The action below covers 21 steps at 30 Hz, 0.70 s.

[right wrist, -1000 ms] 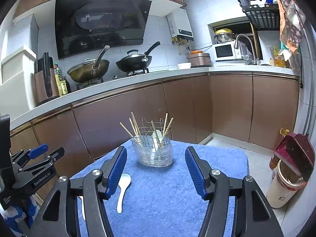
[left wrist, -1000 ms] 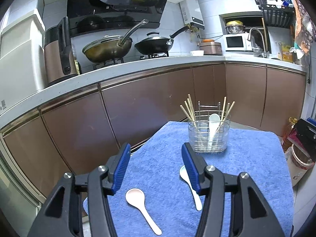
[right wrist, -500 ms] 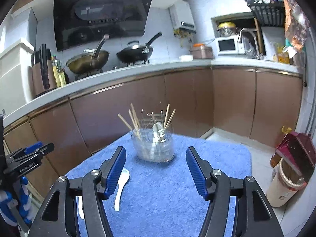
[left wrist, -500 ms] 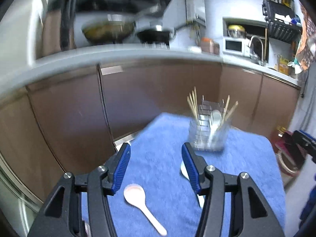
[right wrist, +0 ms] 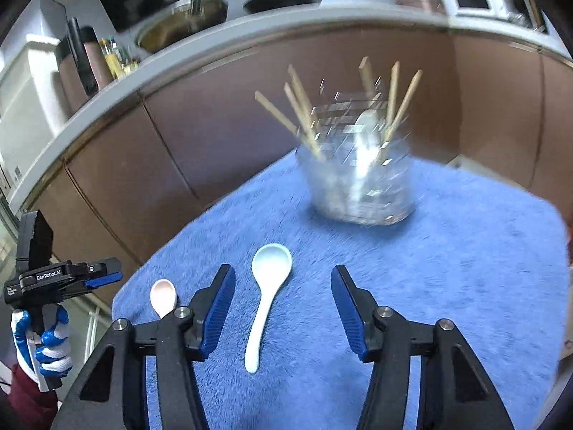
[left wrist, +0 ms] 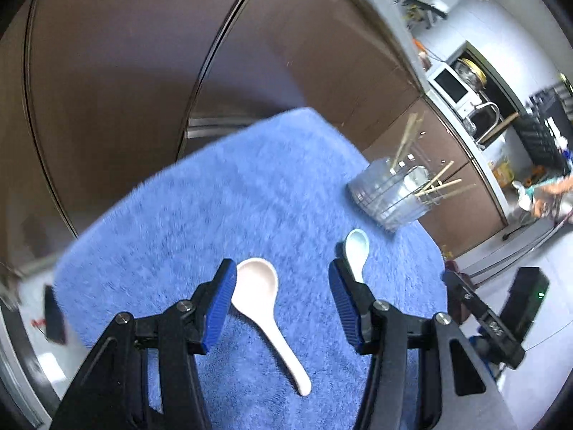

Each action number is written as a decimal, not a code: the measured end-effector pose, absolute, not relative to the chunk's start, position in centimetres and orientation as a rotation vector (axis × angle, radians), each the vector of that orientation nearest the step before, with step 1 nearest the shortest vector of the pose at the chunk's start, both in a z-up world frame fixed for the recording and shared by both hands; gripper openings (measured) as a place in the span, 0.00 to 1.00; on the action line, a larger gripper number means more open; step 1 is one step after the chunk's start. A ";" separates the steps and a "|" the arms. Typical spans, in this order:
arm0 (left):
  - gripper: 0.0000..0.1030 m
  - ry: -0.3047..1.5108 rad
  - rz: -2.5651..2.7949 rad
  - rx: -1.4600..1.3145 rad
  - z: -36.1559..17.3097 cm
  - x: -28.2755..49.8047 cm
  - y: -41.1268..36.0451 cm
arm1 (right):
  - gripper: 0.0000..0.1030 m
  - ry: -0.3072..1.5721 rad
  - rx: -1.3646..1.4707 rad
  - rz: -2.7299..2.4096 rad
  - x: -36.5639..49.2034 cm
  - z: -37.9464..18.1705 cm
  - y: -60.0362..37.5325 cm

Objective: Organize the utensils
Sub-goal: 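Lower the right tool over the white spoon while the left tool lowers over the pink spoon, then close the right tool on the white spoon while the left tool closes on the pink spoon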

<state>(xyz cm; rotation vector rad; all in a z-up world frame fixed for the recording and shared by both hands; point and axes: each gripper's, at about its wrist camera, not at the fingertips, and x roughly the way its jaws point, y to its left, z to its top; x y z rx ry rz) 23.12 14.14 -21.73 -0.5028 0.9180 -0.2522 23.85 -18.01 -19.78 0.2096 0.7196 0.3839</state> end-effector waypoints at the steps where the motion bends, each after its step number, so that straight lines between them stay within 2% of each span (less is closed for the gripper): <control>1: 0.49 0.932 -0.247 -0.514 -22.5 23.5 14.4 | 0.48 0.739 0.211 0.401 24.7 -20.2 -17.7; 4: 0.45 0.962 -0.248 -0.547 -24.4 24.2 14.9 | 0.43 0.785 0.204 0.440 26.5 -21.5 -16.9; 11: 0.24 1.022 -0.303 -0.574 -27.1 25.7 15.1 | 0.39 0.905 0.184 0.534 31.6 -24.4 -15.4; 16: 0.20 1.046 -0.329 -0.554 -27.9 26.0 14.5 | 0.37 0.962 0.150 0.575 34.3 -25.7 -14.6; 21: 0.13 1.082 -0.329 -0.504 -28.3 27.0 13.6 | 0.27 1.027 0.096 0.636 36.1 -26.7 -13.4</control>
